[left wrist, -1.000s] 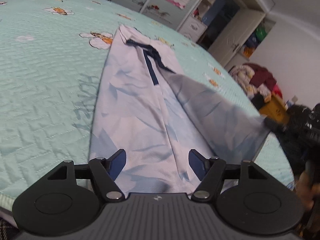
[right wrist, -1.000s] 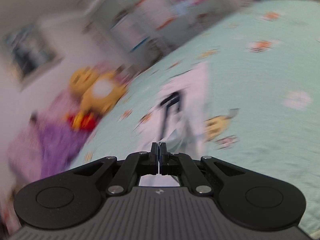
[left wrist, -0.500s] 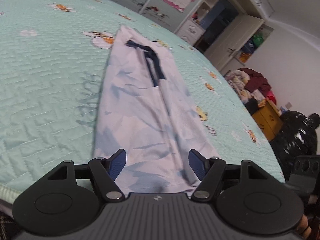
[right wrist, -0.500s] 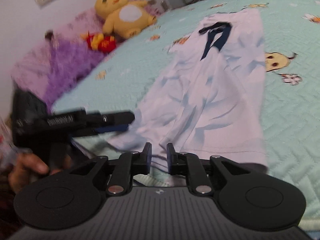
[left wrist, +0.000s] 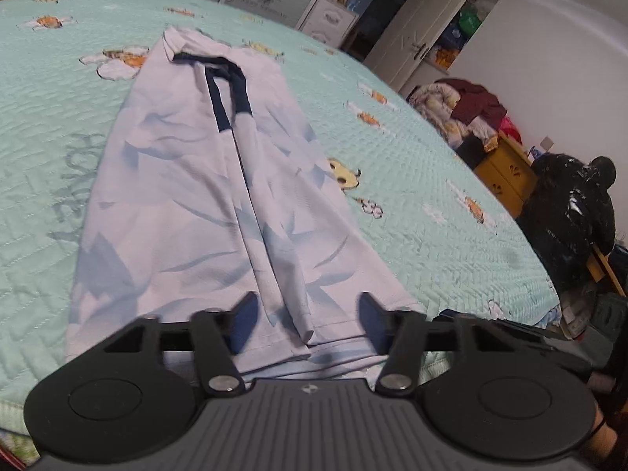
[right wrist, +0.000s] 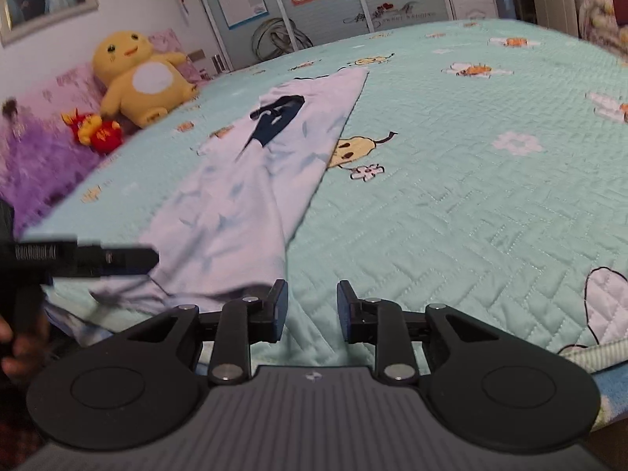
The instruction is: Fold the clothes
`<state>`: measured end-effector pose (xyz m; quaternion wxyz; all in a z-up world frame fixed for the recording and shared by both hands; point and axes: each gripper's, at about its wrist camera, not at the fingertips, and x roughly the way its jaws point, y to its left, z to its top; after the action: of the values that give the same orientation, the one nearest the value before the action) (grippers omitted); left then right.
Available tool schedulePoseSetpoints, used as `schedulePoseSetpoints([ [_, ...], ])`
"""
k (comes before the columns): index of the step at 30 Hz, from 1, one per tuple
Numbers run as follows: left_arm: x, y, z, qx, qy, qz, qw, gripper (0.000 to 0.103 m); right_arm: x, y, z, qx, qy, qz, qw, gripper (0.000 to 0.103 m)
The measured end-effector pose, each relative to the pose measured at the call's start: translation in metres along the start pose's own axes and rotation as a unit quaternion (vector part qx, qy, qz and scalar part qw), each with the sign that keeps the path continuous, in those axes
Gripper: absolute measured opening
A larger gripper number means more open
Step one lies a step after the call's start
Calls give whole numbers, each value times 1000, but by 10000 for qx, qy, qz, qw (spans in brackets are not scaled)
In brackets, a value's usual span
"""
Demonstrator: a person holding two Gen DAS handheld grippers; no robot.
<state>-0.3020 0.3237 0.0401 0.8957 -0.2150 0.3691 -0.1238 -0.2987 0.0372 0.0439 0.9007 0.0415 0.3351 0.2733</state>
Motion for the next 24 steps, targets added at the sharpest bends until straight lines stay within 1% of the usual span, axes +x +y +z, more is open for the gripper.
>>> schedulePoseSetpoints([
  [2,4,3,0,-173,82,-51,9998,27,2,8,-3,-337,-77,-50,9994,29],
  [3,6,5,0,-249,108,-76,9996,23,2,13,-3,-529,-106,-44,9985,31],
  [4,7,6,-1,-325,133,-102,9993,12,2,18,-4,-721,-136,-38,9973,33],
  [5,6,7,0,-374,107,-152,9991,6,1,23,-5,-912,-165,-32,9957,39],
  [7,2,8,3,-504,5,-306,9983,2,2,32,-6,-1263,-205,-49,9918,46],
  [10,-8,9,12,-833,-181,-630,9944,1,7,42,-8,-1555,-246,-209,9873,46],
  [13,-16,11,20,-1200,-338,-929,9878,1,13,46,-6,-1569,-246,-242,9870,46],
  [16,-20,11,28,-1474,-402,-1185,9811,1,20,52,-7,-1603,-251,-283,9863,46],
  [18,-22,9,31,-1561,-397,-1323,9780,1,24,55,-8,-1630,-268,-327,9857,46],
  [21,-26,6,33,-1502,-425,-1382,9780,1,30,60,-9,-1761,-329,-484,9826,46],
  [23,-28,9,33,-1465,-404,-1378,9787,1,33,63,-11,-1954,-359,-688,9777,45],
  [24,-29,12,32,-1437,-382,-1316,9801,1,34,65,-11,-2066,-341,-800,9746,44],
])
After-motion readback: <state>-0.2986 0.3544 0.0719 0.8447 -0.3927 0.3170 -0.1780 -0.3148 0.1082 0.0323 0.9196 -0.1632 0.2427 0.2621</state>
